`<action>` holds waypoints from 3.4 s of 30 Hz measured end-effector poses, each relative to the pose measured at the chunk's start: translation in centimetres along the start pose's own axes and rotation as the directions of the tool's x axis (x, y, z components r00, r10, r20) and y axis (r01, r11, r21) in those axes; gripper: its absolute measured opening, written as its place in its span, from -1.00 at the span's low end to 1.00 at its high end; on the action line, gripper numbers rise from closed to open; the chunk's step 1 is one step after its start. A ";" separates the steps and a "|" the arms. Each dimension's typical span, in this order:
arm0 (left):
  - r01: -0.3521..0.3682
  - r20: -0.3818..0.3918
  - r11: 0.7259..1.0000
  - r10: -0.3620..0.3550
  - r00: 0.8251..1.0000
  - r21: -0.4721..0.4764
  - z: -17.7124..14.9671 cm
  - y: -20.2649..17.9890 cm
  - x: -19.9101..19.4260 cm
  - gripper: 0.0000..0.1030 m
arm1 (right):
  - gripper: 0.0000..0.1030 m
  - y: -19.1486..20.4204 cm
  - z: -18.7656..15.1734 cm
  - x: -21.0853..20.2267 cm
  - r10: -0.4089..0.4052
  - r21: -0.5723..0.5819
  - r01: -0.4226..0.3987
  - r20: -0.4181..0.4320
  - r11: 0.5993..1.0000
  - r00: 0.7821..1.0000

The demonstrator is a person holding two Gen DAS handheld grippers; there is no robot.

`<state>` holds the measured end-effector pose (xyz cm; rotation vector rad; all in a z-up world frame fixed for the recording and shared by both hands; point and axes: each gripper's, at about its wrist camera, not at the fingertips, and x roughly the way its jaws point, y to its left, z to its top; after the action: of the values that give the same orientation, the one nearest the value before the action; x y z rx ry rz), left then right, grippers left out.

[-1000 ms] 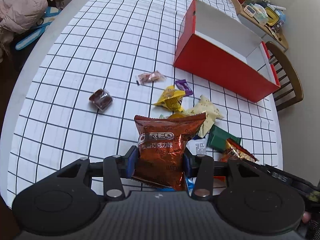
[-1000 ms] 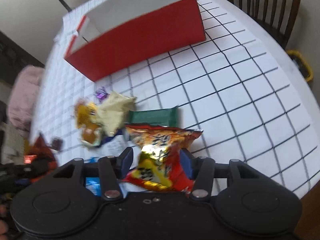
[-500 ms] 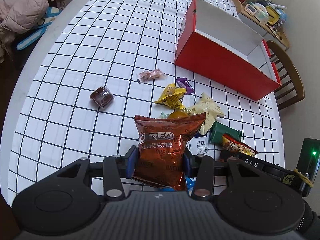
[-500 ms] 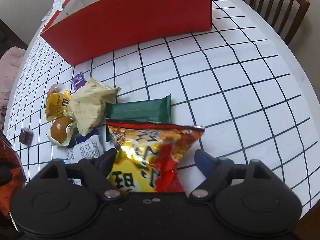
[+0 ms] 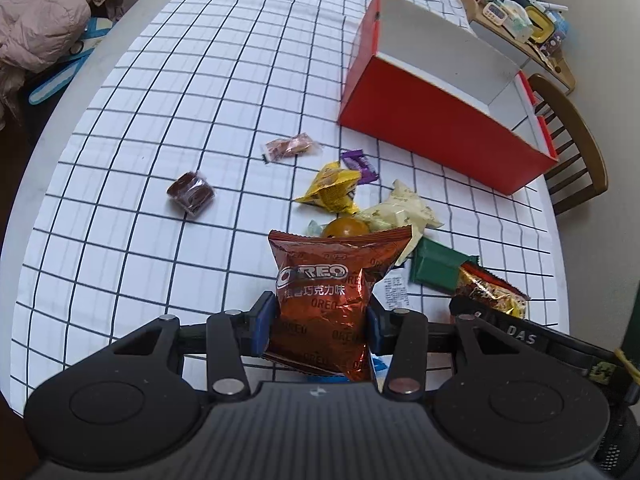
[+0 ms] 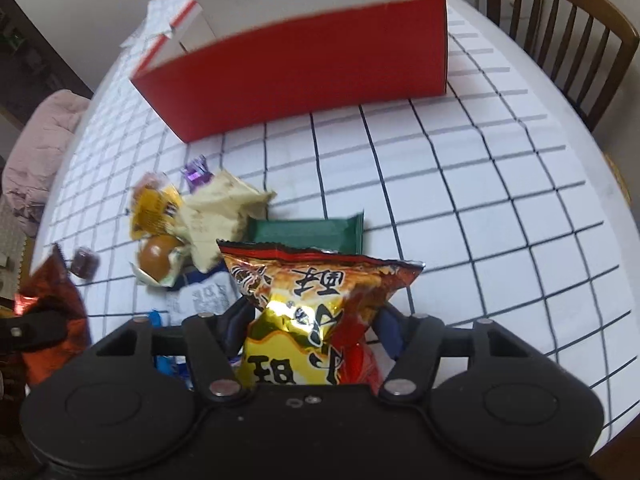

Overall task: Organize snacks
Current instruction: 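Lift both held bags and carry them toward the red box, then lower both bags into the box and open both tools, then move both tools back over the remaining snack pile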

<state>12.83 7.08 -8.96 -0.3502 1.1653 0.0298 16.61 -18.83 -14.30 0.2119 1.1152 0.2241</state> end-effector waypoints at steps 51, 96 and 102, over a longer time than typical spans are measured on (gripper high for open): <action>-0.225 0.088 0.953 0.211 0.973 0.201 21.1 -15.9 12.9 -0.13 | 0.23 -0.4 23.5 5.7 0.022 -0.343 -0.008 0.037 0.939 0.999; -0.122 0.231 0.983 0.088 0.969 0.135 16.1 -12.1 2.4 0.23 | 0.99 -0.4 19.5 -4.0 0.119 -0.321 -0.056 0.178 0.945 0.977; -0.087 0.261 0.982 0.041 0.964 0.167 14.2 -10.4 -0.9 0.40 | 0.99 0.9 16.9 -7.0 0.149 -0.304 -0.081 0.205 0.949 0.967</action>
<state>27.26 1.47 -0.57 -0.1445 0.9136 0.0273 28.85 -20.91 -0.89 0.0352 0.8313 0.4563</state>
